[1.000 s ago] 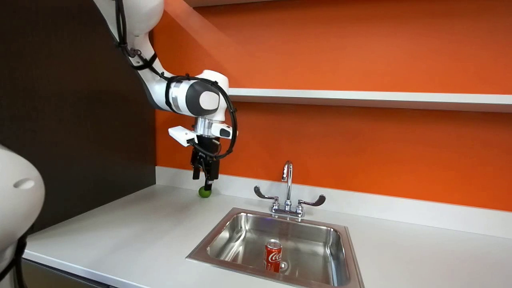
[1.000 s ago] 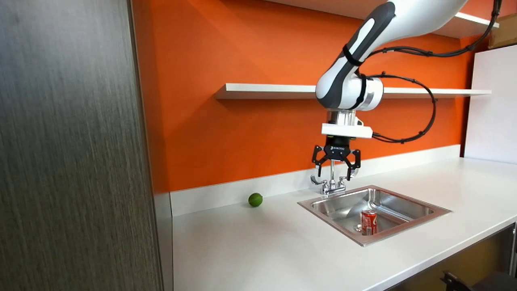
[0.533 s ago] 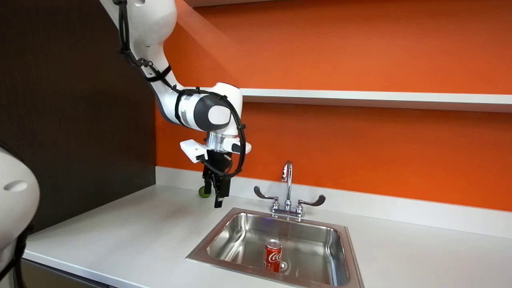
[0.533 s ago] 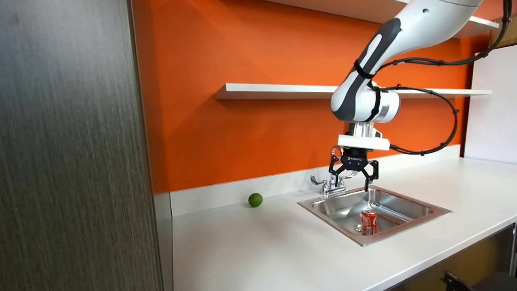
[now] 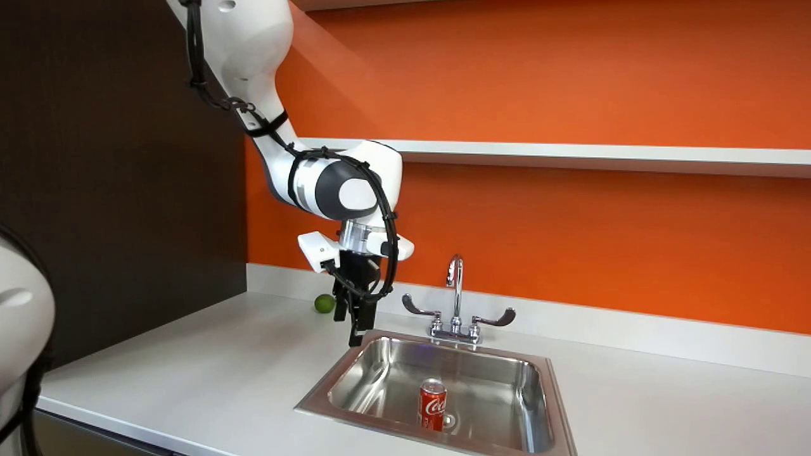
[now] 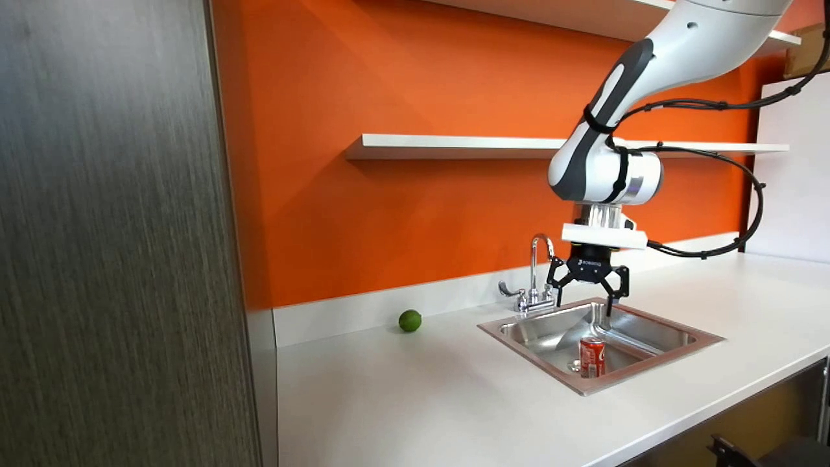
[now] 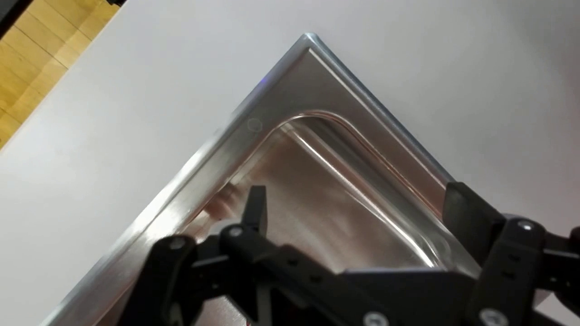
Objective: Remove the can from the sink
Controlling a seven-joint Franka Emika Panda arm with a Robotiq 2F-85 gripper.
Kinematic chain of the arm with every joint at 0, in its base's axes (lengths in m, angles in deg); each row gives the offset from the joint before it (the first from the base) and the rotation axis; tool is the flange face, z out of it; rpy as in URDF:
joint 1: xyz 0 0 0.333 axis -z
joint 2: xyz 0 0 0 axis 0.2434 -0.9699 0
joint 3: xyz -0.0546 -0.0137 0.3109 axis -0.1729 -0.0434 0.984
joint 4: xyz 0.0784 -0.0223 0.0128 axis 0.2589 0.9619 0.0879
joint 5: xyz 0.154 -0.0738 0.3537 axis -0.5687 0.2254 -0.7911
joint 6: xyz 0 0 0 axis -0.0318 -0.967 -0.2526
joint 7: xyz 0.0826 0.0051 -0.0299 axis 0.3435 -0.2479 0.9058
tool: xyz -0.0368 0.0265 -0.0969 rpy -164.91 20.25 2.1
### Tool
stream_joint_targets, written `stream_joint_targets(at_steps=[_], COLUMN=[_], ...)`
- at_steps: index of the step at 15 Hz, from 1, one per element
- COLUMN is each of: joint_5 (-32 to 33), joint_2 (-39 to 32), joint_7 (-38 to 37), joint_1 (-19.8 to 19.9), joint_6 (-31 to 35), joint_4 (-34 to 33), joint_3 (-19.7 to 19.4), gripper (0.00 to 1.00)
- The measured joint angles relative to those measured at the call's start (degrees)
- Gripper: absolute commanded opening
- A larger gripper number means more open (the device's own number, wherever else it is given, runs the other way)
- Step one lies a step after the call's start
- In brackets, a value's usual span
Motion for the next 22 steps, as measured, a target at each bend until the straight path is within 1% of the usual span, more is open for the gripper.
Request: stream_joint_targets(at_steps=[8,11,14,17,22], joint_5=[0.18,2.20,3.76,3.82,3.86], joint_2=[-0.10,-1.60,-5.33,-10.64,-20.36], joint_7=[0.00,0.00,0.73,3.45,8.22], joint_1=[0.00,0.28,1.25,2.59,3.99], joint_6=[0.03,0.08,0.07,0.05,-0.11], joint_4=[-0.04,-1.74,-5.42,-10.02,-18.19], joint_3=[0.00,-0.42,-1.70,-2.85,-3.10], gripper=[1.00,1.00,1.00,1.00,1.00])
